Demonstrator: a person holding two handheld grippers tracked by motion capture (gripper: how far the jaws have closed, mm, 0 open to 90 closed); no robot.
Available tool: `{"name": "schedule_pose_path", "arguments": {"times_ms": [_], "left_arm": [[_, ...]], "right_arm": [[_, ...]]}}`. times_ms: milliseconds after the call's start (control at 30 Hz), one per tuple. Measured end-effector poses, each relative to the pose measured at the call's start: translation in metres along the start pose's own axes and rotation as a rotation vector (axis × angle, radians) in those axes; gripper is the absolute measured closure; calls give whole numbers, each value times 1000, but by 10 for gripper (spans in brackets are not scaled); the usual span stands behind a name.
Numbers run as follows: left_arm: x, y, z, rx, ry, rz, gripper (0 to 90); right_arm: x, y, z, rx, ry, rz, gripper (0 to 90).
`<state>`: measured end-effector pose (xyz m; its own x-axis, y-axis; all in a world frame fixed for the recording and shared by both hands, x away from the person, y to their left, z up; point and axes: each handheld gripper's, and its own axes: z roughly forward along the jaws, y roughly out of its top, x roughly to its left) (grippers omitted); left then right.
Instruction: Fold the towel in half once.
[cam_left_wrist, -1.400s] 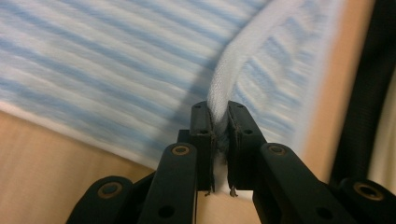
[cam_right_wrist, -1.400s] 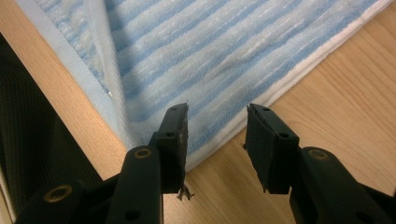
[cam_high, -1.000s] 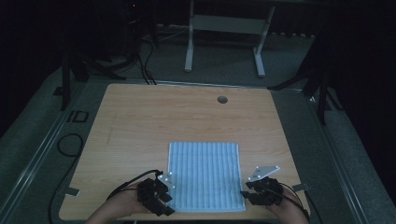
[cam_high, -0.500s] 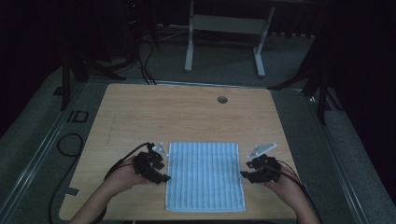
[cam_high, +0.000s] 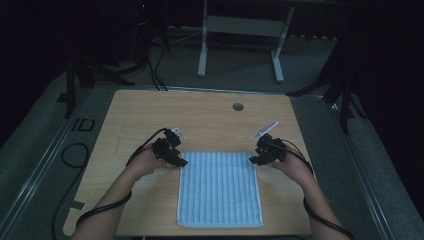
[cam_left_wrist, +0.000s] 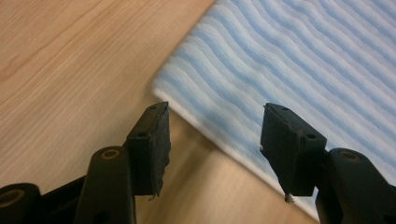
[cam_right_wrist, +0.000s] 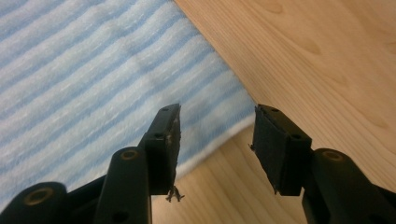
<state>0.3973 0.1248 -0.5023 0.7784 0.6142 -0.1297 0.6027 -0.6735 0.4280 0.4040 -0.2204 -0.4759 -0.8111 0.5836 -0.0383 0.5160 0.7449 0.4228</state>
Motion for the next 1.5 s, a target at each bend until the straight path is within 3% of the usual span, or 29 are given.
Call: {"name": "schedule_pose_path", "arguments": {"times_ms": [67, 233, 433, 533, 600, 633, 700, 767, 967, 1033, 1167, 1267, 1300, 1333, 1367, 1500], "left_arm": [[3, 4, 6, 16, 8, 5, 424], [11, 12, 19, 31, 16, 4, 433], [19, 17, 30, 43, 2, -9, 488], [18, 18, 33, 39, -9, 1, 571], [17, 18, 33, 44, -14, 9, 627], [16, 18, 33, 40, -20, 16, 706], [16, 18, 30, 11, -16, 26, 819], [17, 20, 25, -12, -2, 16, 846], [17, 29, -1, -78, 24, 11, 848], [15, 30, -14, -104, 40, 15, 848], [3, 25, -42, -157, 29, 48, 846], [-12, 12, -58, -197, 11, 88, 845], [-12, 12, -58, -197, 11, 88, 844], [-23, 2, -64, -218, -4, 125, 844], [-30, -4, -67, -223, -12, 125, 842], [-62, -29, -72, -239, -25, 199, 841]], "right_arm": [[-5, 4, 9, 27, 19, 7, 510], [-17, 7, 33, 96, -6, 24, 508], [-29, 9, 47, 133, 11, 60, 508], [-30, 11, 54, 150, 51, 80, 598], [-29, 12, 55, 141, 71, 73, 710], [-27, 12, 55, 142, 84, 68, 777], [-26, 13, 54, 140, 80, 50, 834], [-26, 15, 52, 137, 53, 31, 843], [-32, 27, 26, 58, 18, 33, 844], [-30, 31, 10, 31, 0, 23, 844], [-18, 31, -23, -33, -22, -28, 843], [0, 21, -48, -93, -43, -78, 843], [0, 21, -48, -93, -43, -78, 843], [8, 15, -54, -112, -52, -98, 843], [23, 3, -64, -132, -54, -125, 843], [58, -30, -80, -176, -30, -185, 843]]}}
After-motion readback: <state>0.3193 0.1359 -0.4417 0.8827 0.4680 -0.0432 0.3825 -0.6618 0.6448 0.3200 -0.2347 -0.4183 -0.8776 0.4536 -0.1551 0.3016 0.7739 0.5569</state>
